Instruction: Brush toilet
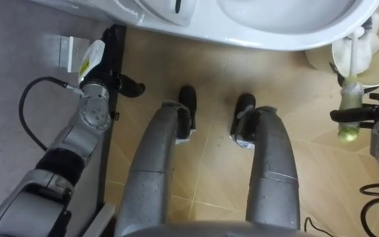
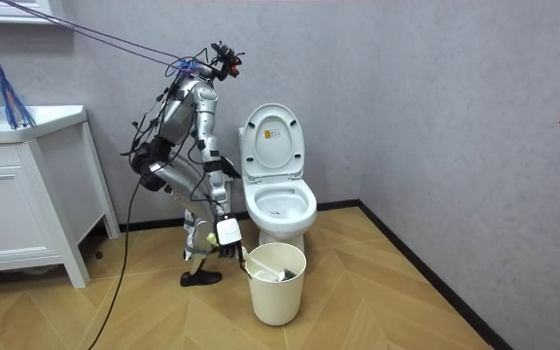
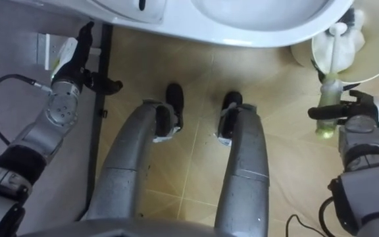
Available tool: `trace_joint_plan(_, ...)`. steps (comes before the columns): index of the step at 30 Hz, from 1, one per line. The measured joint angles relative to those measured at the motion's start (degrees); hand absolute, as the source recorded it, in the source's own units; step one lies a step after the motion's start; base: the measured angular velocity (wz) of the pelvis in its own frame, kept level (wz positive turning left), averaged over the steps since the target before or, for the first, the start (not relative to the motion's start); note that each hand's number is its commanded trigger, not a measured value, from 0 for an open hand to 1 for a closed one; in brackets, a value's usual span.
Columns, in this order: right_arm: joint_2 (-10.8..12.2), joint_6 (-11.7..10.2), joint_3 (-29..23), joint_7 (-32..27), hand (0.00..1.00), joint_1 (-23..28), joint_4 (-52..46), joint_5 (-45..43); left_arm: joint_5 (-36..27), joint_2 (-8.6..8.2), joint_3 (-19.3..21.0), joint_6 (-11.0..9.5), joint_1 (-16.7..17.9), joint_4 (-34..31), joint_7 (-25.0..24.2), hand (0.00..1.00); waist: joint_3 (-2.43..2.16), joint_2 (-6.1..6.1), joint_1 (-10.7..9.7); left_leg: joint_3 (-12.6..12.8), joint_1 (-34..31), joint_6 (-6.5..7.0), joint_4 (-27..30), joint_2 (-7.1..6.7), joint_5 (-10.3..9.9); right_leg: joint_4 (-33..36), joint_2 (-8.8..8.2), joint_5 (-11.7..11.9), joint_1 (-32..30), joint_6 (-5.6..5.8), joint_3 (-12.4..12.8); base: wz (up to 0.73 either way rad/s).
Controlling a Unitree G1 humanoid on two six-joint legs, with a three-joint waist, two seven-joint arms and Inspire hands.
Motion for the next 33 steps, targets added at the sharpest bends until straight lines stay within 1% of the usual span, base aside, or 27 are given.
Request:
trace_joint_plan(2,-0.16,0.17,-0.05,0.15,1.0,0.0,0.48,1.05,-1.43,0.01,0.04,0.04,0.06,-0.03,0.07,0.0,-0.06,0.1,0.02,0.07,-0.25,0.01,0.17,0.03,-0.01,0.14,0.0,0.01,-0.27,-0.01,0.05,0.0)
trace_joint_plan(6,-0.5,0.66,-0.05,0.38,1.0,0.02,0.53,4.65,-1.53,0.09,0.05,0.12,0.38,-1.19,0.08,0.0,-0.07,0.14,0.2,0.57,-0.94,0.1,0.67,0.03,-0.07,1.03,0.07,0.0,-1.45,0.02,0.77,0.0)
trace_joint_plan(10,-0.51,0.6,-0.03,0.56,1.0,0.22,0.79,6.82,-1.57,0.12,0.07,0.33,0.9,-2.91,0.08,0.0,-0.08,0.27,0.61,0.52,-1.02,0.06,0.9,0.11,-0.09,1.18,0.1,-0.01,-1.5,0.0,0.67,0.0)
trace_joint_plan(14,-0.47,0.58,0.02,0.57,1.0,0.45,1.27,10.22,-1.83,0.12,-0.29,0.34,2.16,-5.15,0.48,0.0,-0.1,0.72,1.22,0.56,-1.02,0.1,0.86,-0.05,-0.08,1.19,-0.07,0.0,-1.49,0.03,0.7,0.0)
trace_joint_plan(18,-0.47,0.37,-0.01,0.87,1.0,0.42,1.29,10.48,-3.65,0.12,-0.4,0.33,2.51,-5.36,1.15,0.0,-0.09,0.75,1.4,0.56,-0.98,0.1,0.77,-0.08,-0.07,1.19,-0.06,-0.01,-1.48,0.03,0.7,0.0)
trace_joint_plan(23,-0.4,0.02,0.04,1.0,1.0,0.5,1.29,12.07,-4.34,0.11,-0.43,0.33,2.74,-5.93,1.16,0.0,-0.09,0.74,1.24,0.53,-1.01,0.09,0.92,-0.05,-0.07,1.3,-0.08,-0.02,-1.46,0.03,0.67,0.0)
trace_joint_plan(29,0.66,0.23,0.13,2.78,1.0,0.8,1.29,18.14,-6.98,0.11,-0.85,0.31,3.23,-6.48,1.11,0.0,-0.1,0.73,1.07,0.49,-0.71,0.1,1.44,-0.05,-0.07,1.73,-0.1,-0.03,-1.02,0.04,0.66,0.0)
trace_joint_plan(31,0.88,1.02,0.11,3.71,1.0,0.92,1.3,19.49,-7.16,0.11,-0.85,0.32,3.88,-6.64,0.99,0.0,-0.1,0.73,0.82,0.38,-0.1,0.1,1.45,-0.06,-0.07,1.68,-0.11,-0.03,-0.3,0.04,0.55,0.0)
trace_joint_plan(33,1.36,1.23,0.08,5.03,1.0,1.63,1.3,22.46,-7.2,0.09,-0.85,0.36,4.58,-6.62,0.95,0.0,-0.1,0.73,0.41,-0.14,1.56,0.08,1.3,-0.04,-0.08,1.08,-0.04,-0.02,1.81,0.03,-0.04,0.0)
